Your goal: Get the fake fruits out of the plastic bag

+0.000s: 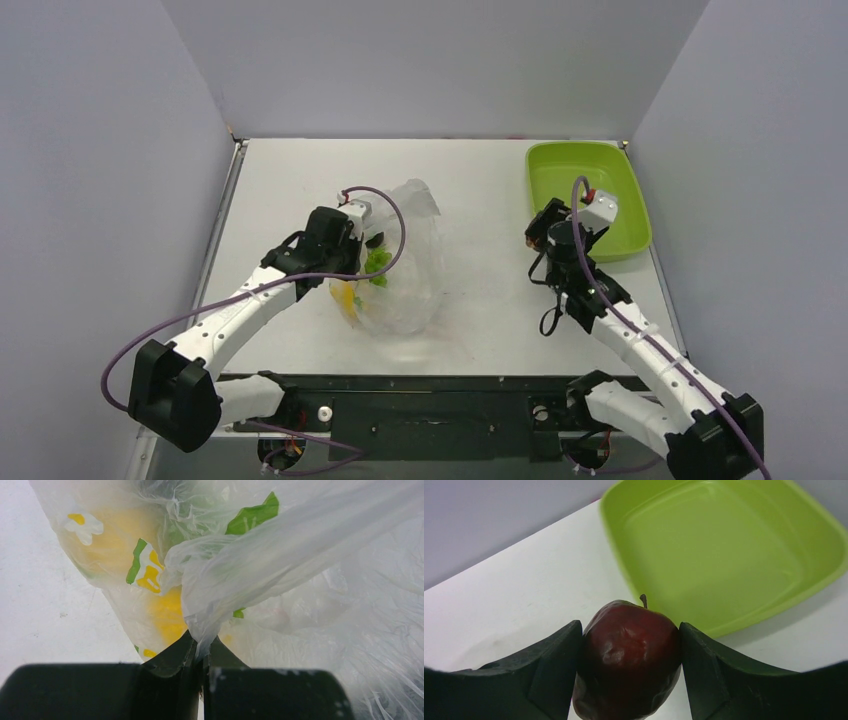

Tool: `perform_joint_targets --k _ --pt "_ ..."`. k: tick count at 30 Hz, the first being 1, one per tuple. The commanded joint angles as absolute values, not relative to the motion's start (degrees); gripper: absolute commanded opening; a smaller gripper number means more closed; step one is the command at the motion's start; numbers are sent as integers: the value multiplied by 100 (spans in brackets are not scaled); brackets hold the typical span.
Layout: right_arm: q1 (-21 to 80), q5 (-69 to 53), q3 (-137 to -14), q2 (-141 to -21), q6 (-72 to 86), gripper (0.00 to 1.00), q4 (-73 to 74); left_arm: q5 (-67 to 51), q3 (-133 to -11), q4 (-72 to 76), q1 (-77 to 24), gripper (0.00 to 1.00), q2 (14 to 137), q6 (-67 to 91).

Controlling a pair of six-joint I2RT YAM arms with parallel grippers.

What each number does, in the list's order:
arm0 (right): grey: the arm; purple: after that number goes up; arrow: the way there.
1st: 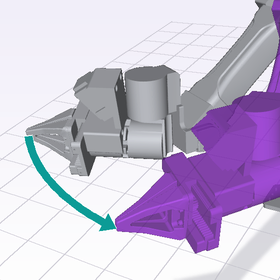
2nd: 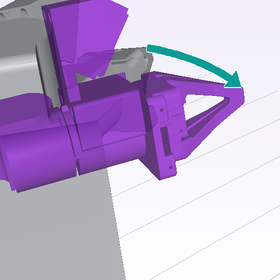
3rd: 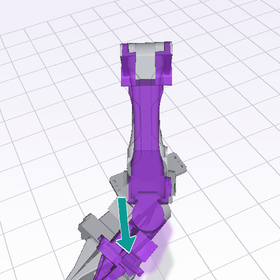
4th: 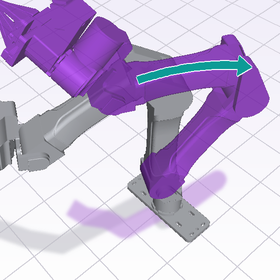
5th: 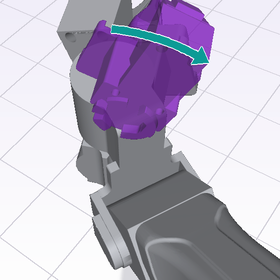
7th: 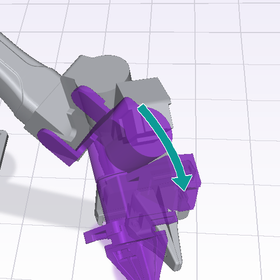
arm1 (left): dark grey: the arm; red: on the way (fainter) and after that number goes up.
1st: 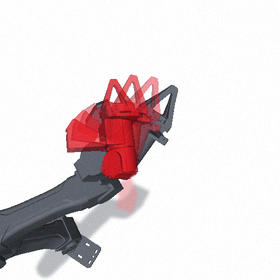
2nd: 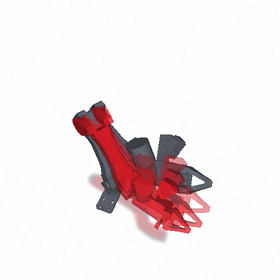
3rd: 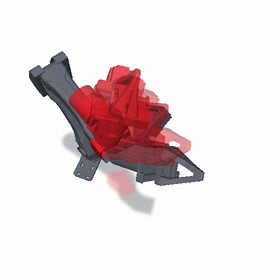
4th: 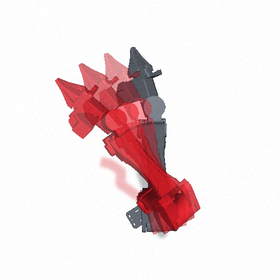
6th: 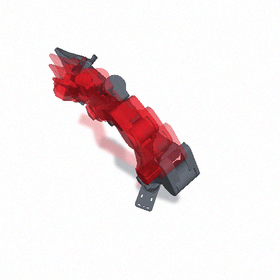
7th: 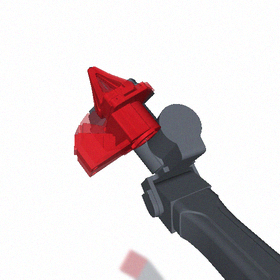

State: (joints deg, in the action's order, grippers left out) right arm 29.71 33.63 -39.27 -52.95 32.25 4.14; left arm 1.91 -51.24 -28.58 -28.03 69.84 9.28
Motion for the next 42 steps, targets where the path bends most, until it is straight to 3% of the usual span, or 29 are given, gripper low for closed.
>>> perform_joint_targets --k 1,9,14,20,26,32,36,42 --pt "1915 3272 -4700 -6019 3434 0 737 194 -5371 -2822 -2812 0 6834 914" --pt "469 2287 -6161 -8082 3216 0 1379 125 -5361 -2793 -2812 0 6803 914" --pt "120 1750 -7045 -9369 3118 0 2059 75 -5354 -2780 -2812 0 6786 906" --pt "70 1461 -7310 -10039 2984 1 2117 37 -5336 -2759 -2812 0 6813 897" --pt "77 1443 -7257 -10288 2914 24 2111 3 -5380 -2767 -2812 0 6896 884" --pt "191 1543 -7233 -10330 2752 54 2125 0 -5362 -2757 -2812 0 6899 879" --pt "317 1759 -7190 -10139 2599 64 2147 0 -5364 -2760 -2812 0 6887 879" --pt "447 1905 -7155 -9701 2541 71 2177 0 -5354 -2744 -2812 0 6884 876"
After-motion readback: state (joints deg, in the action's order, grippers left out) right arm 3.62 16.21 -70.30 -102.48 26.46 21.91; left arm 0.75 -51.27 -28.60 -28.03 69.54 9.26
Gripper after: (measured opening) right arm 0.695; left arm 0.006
